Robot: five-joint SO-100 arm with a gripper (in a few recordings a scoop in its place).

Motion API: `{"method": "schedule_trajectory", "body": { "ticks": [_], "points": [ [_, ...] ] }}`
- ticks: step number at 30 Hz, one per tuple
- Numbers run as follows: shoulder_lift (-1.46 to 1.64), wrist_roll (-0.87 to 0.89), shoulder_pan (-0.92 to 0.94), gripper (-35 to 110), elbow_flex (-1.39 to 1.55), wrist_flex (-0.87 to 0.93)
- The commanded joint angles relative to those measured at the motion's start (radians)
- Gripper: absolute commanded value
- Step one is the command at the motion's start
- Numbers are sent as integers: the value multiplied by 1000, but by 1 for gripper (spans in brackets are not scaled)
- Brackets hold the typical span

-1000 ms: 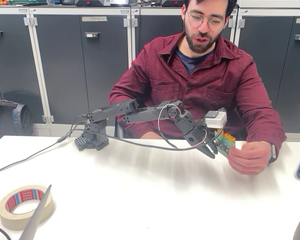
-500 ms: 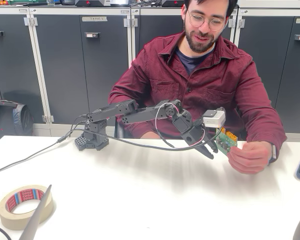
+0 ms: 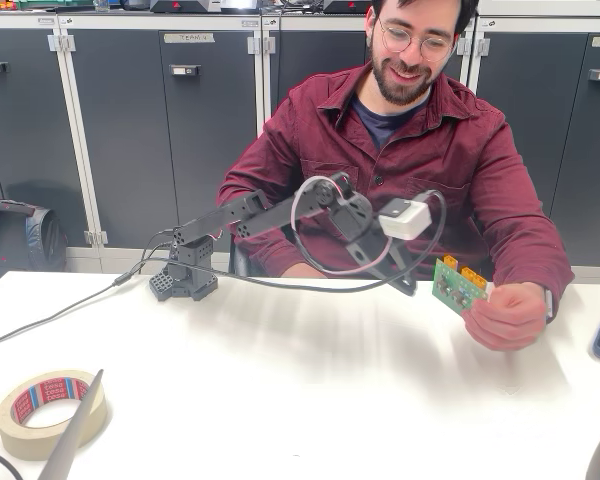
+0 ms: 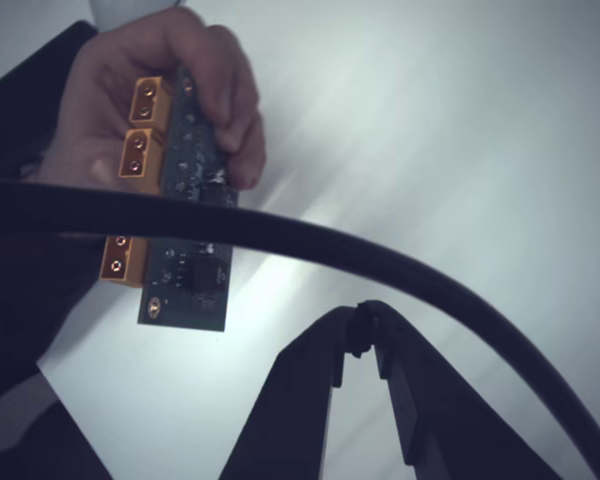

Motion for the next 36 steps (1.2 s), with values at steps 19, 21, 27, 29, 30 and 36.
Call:
{"method": "schedule_trajectory", "body": {
  "ticks": [19,21,27,29,30,36],
  "points": [
    [738,485,545,-5,423,276],
    [801,520,601,-5,620,276],
    [1097,580,713,-5,1315,64],
    [1197,560,724,-5,1539,-61],
    [1226,557,727,-5,1629,-124],
    [1226,540,721,-5,1937,-402]
  ]
}}
